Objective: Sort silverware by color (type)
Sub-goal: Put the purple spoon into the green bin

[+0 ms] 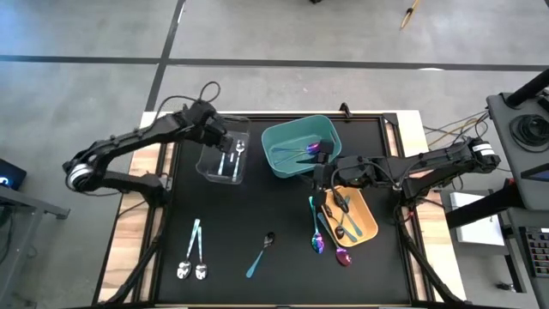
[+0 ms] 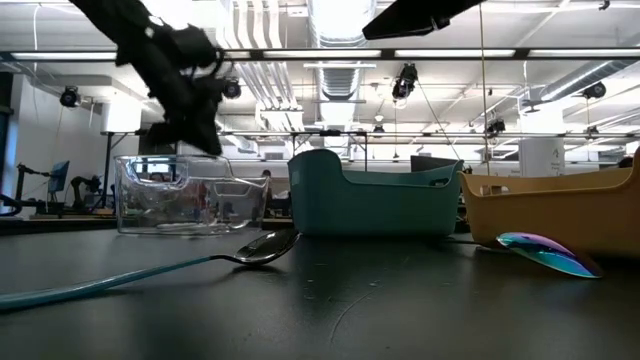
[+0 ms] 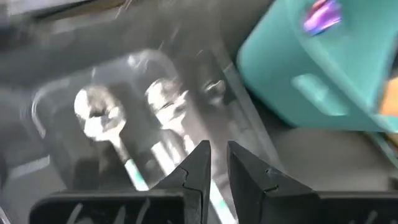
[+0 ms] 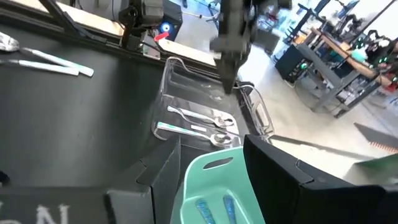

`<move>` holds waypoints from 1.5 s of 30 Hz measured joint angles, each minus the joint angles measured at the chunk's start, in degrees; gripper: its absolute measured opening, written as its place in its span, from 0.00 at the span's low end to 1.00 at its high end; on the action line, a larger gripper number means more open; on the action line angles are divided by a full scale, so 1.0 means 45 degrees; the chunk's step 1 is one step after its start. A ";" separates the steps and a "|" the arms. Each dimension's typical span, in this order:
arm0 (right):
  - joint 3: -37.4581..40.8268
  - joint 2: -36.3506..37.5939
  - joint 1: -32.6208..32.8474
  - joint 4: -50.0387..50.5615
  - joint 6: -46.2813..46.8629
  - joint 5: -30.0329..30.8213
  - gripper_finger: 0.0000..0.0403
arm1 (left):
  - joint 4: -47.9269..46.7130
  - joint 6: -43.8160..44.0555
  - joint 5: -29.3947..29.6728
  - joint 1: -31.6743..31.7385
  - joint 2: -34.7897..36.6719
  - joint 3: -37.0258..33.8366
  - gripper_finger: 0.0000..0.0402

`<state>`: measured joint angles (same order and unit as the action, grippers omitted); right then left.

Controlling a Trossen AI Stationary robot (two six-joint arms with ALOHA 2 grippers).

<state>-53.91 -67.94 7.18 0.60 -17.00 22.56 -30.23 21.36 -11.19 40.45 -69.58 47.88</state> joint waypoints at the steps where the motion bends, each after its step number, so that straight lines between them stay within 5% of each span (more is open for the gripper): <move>1: 0.0000 0.0000 0.0000 0.0000 0.0190 0.0001 0.42 | 0.0123 -0.0124 0.0002 -0.0141 0.0358 0.0000 0.09; 7: 0.0000 0.0000 0.0000 -0.0138 0.1738 0.0001 0.41 | 0.1382 -0.0846 0.0389 -0.1526 0.2413 0.0000 0.09; 13: 0.0073 -0.0262 0.0015 0.0343 0.4670 0.0004 0.41 | 0.2367 -0.1536 0.2302 -0.3834 0.3629 -0.0013 0.09; 25: -0.0757 -0.1460 0.0010 0.1842 0.7844 -0.1128 0.41 | 0.4099 -0.2694 0.4509 -0.8154 0.3585 -0.0761 0.09; 34: -0.2168 -0.2405 0.0015 0.3843 0.9816 -0.2781 0.41 | 0.5967 -0.3006 0.4509 -0.9237 0.3318 -0.1846 0.09; 45: -0.4883 -0.4324 0.0163 0.9009 1.2521 -0.5543 0.41 | 0.6558 -0.2874 0.4509 -0.9656 0.3206 -0.2491 0.08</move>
<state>-75.89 -87.40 7.91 41.14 39.34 -2.38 -0.72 8.43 9.10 -3.00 -55.16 36.67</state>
